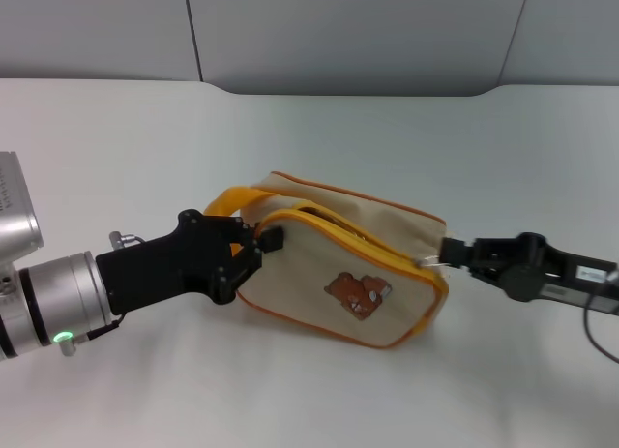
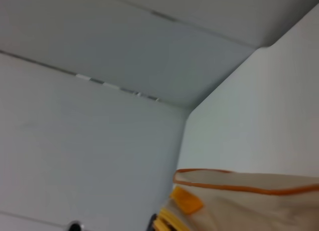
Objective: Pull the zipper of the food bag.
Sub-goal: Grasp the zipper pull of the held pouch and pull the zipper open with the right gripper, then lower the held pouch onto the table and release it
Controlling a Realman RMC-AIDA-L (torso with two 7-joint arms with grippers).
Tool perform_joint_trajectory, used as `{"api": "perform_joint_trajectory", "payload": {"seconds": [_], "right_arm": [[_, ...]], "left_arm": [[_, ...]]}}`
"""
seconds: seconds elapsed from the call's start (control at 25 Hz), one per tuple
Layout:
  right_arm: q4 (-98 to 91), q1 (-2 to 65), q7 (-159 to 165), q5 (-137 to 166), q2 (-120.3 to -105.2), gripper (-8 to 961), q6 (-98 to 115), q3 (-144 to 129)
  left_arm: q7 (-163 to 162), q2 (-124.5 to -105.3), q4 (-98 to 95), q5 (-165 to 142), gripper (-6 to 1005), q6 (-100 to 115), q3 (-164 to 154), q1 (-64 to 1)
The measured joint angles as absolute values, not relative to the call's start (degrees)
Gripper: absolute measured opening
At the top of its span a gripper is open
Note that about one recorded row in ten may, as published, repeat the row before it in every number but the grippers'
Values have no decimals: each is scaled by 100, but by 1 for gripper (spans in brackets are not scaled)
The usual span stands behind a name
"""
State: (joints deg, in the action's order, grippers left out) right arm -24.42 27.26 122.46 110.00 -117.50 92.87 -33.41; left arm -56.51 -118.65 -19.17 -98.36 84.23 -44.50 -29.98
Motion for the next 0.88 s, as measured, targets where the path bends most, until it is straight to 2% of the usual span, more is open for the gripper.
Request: {"api": "perform_joint_trajectory", "payload": {"seconds": [0.24,0.88], "right_arm": [[-2497,2572,12183,11000,-11632,71,9232,-3315],[-2533,2955,10626,10571,-11543,158,9300,-3302]], "left_arm": [[-5651,-11859,-1925,-9835,86,8173,-4366,-2997],[-5630,-11885,-1710,-9821,110,8069,-4167,-2980]]}}
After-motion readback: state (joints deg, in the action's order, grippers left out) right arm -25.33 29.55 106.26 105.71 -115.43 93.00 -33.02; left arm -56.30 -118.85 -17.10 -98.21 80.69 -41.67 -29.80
